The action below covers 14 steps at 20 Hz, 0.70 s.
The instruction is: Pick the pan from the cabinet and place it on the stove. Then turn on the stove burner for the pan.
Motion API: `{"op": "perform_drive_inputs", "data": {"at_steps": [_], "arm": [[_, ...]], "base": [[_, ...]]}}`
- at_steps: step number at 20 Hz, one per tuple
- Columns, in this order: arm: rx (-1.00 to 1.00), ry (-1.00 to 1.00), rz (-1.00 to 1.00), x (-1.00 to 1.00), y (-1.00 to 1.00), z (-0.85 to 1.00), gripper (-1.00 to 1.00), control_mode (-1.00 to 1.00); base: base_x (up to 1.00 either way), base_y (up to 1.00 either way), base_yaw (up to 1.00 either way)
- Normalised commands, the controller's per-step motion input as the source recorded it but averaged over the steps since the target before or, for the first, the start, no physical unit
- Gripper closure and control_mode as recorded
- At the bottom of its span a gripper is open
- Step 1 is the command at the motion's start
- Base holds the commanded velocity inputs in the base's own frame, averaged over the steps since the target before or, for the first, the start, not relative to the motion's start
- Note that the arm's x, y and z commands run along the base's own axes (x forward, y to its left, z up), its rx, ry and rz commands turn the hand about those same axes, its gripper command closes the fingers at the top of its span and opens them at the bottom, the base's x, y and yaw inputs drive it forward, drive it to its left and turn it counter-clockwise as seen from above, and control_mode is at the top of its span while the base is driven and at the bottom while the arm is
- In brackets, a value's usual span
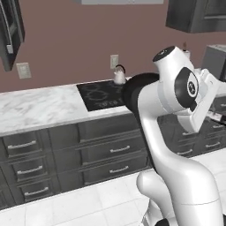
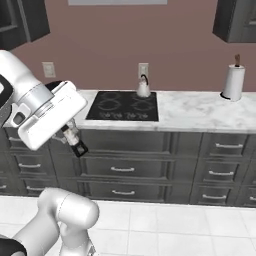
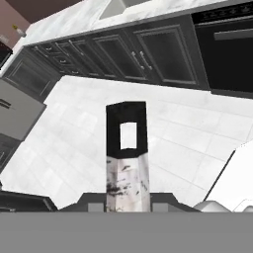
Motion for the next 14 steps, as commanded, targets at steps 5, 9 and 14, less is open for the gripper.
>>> {"op": "perform_drive_inputs", "data": {"at_steps": [5, 9, 14], "arm": [[0.0, 0.0, 0.0, 0.0, 0.0, 0.0, 1.0, 1.0], [0.0, 0.0, 0.0, 0.0, 0.0, 0.0, 1.0, 1.0], [0.0, 0.0, 0.0, 0.0, 0.0, 0.0, 1.0, 1.0]], "base": [[0.66, -0.16, 0.04], [0.7, -0.1, 0.07], [0.6, -0.25, 0.07]]}}
